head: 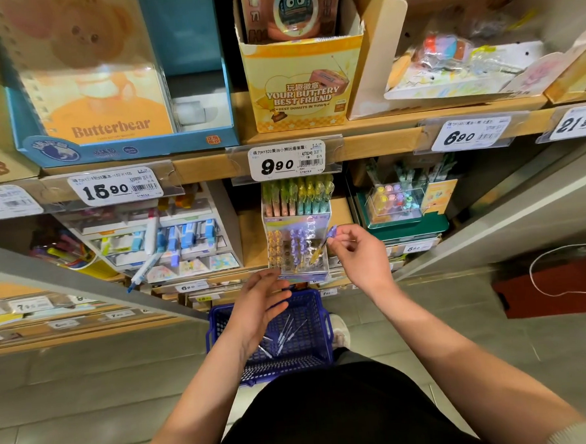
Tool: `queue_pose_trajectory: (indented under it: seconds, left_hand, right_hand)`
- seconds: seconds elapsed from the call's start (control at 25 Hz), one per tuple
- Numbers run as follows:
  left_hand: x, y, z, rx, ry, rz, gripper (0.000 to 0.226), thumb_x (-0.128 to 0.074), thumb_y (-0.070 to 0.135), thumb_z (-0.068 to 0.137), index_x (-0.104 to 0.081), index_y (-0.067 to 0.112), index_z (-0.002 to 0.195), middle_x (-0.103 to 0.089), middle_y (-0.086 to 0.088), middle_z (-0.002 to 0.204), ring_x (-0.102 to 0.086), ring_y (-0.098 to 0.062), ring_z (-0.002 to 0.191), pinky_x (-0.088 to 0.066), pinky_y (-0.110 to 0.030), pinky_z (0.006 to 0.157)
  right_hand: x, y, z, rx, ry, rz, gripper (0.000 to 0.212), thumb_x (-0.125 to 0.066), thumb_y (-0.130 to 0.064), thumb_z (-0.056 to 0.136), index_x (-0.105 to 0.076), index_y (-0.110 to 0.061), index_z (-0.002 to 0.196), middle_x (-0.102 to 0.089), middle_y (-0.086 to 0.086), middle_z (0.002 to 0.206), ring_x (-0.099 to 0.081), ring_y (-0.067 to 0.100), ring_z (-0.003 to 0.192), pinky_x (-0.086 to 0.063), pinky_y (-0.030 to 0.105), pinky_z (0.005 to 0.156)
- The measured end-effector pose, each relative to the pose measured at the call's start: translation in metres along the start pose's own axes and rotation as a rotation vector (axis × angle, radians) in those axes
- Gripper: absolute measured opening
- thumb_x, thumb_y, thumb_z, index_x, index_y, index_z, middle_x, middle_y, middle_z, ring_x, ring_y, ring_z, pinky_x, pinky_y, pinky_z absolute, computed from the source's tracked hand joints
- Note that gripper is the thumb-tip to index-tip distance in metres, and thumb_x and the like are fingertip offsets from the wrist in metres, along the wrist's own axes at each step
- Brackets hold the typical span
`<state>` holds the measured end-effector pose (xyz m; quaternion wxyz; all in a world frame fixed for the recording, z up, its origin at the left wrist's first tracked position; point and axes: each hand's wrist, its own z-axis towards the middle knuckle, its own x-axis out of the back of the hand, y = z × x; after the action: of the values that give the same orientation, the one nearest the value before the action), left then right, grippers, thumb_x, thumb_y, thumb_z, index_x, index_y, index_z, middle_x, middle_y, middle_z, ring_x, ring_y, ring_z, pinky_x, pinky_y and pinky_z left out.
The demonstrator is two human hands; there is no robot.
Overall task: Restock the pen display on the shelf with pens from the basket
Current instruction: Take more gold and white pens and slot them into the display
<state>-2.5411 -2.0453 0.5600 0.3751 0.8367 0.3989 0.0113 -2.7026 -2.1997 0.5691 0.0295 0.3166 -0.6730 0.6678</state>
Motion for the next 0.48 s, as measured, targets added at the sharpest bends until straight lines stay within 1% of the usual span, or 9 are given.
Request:
queue_pose_trajectory:
  seconds: [0.08, 0.12, 0.24, 0.4, 0.48]
  left_hand:
    - [0.001, 0.0, 0.0, 0.002, 0.009, -0.003, 0.023, -0.059, 0.028, 0.102, -0.066, 0.017, 0.12, -0.076, -0.008, 0.104, -0.073, -0.023, 0.094, -0.056, -0.033, 0.078]
    - [0.001, 0.0, 0.0, 0.002, 0.014, -0.006, 0.023, -0.058, 0.028, 0.102, -0.066, 0.017, 0.12, -0.076, -0.008, 0.104, -0.072, -0.023, 0.093, -0.056, -0.033, 0.078]
    - [0.003, 0.002, -0.001, -0.001, 0.023, -0.008, 0.022, -0.057, 0.027, 0.103, -0.065, 0.016, 0.12, -0.077, -0.007, 0.1, -0.073, -0.022, 0.091, -0.056, -0.032, 0.078]
    - [0.006, 0.003, -0.002, -0.001, 0.037, -0.012, 0.023, -0.057, 0.026, 0.103, -0.064, 0.015, 0.121, -0.077, -0.007, 0.1, -0.072, -0.023, 0.091, -0.056, -0.032, 0.077]
    - [0.007, 0.003, -0.002, 0.0, 0.041, -0.015, 0.023, -0.056, 0.025, 0.103, -0.064, 0.015, 0.122, -0.077, -0.007, 0.1, -0.072, -0.023, 0.091, -0.055, -0.032, 0.077]
  right_hand:
    - [-0.01, 0.005, -0.002, 0.035, -0.026, -0.033, 0.013, -0.072, -0.016, 0.093, -0.063, -0.025, 0.097, -0.07, 0.004, 0.082, -0.064, 0.012, 0.076, -0.052, 0.017, 0.074]
    - [-0.015, 0.007, -0.004, 0.05, -0.04, -0.05, 0.011, -0.072, -0.015, 0.093, -0.065, -0.021, 0.099, -0.071, 0.003, 0.083, -0.065, 0.013, 0.078, -0.053, 0.019, 0.076]
    - [-0.026, 0.01, -0.005, 0.096, -0.092, -0.116, 0.014, -0.071, -0.013, 0.094, -0.068, -0.01, 0.107, -0.072, 0.001, 0.091, -0.068, 0.013, 0.086, -0.055, 0.02, 0.082]
    - [-0.034, 0.013, -0.002, 0.127, -0.175, -0.221, 0.016, -0.07, -0.013, 0.094, -0.069, -0.007, 0.109, -0.072, 0.004, 0.097, -0.068, 0.016, 0.091, -0.055, 0.024, 0.086]
    - [-0.038, 0.014, -0.001, 0.126, -0.195, -0.246, 0.016, -0.071, -0.013, 0.094, -0.069, -0.007, 0.108, -0.071, 0.004, 0.097, -0.068, 0.016, 0.091, -0.054, 0.021, 0.085]
